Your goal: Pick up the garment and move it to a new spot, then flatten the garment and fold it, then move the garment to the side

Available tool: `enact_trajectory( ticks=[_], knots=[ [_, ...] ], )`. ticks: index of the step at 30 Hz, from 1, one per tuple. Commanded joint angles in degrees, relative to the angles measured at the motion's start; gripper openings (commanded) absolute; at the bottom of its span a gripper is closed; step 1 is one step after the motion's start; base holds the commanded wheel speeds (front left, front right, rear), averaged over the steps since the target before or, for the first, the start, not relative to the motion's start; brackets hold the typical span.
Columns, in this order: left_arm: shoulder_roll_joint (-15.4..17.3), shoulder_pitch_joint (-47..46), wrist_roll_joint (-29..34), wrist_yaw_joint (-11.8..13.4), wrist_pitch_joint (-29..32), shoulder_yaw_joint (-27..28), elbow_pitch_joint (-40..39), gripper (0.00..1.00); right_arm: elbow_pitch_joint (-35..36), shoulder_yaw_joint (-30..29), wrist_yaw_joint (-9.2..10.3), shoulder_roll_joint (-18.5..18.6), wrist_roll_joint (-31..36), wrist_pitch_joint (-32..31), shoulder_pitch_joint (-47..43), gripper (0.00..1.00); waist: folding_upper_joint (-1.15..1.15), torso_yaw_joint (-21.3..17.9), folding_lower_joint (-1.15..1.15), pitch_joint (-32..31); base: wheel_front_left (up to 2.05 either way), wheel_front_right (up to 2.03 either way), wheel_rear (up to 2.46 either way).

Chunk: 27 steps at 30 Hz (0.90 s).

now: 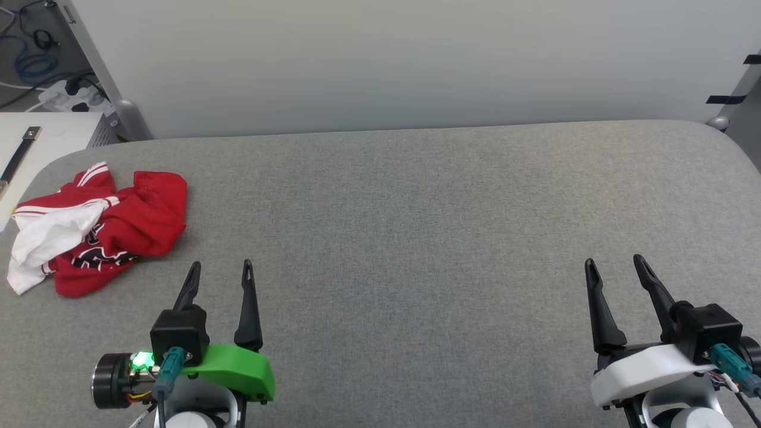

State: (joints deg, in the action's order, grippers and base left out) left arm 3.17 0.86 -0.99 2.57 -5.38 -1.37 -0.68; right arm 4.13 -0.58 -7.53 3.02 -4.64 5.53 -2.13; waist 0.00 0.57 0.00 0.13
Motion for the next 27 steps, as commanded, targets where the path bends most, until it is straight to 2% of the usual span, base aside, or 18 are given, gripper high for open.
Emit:
enact_trajectory(
  ticks=[1, 27],
  knots=[
    [-0.1, -0.1, -0.1, 0.6, -0.6, 0.0, -0.3, 1.0, 0.6, 0.2, 0.02, -0.1, -0.4, 0.6, -0.5, 1.0, 0.0, 0.0, 0.0, -0.1, 0.0, 0.0, 0.0],
    [-0.2, 0.8, -1.1, 1.5, -4.0, -0.4, 0.0, 1.0, 2.0, 1.1, 0.03, -0.1, -2.4, 3.9, -2.2, 1.0, 0.0, 0.5, 0.0, -0.3, 0.0, 0.0, 0.0]
  ],
)
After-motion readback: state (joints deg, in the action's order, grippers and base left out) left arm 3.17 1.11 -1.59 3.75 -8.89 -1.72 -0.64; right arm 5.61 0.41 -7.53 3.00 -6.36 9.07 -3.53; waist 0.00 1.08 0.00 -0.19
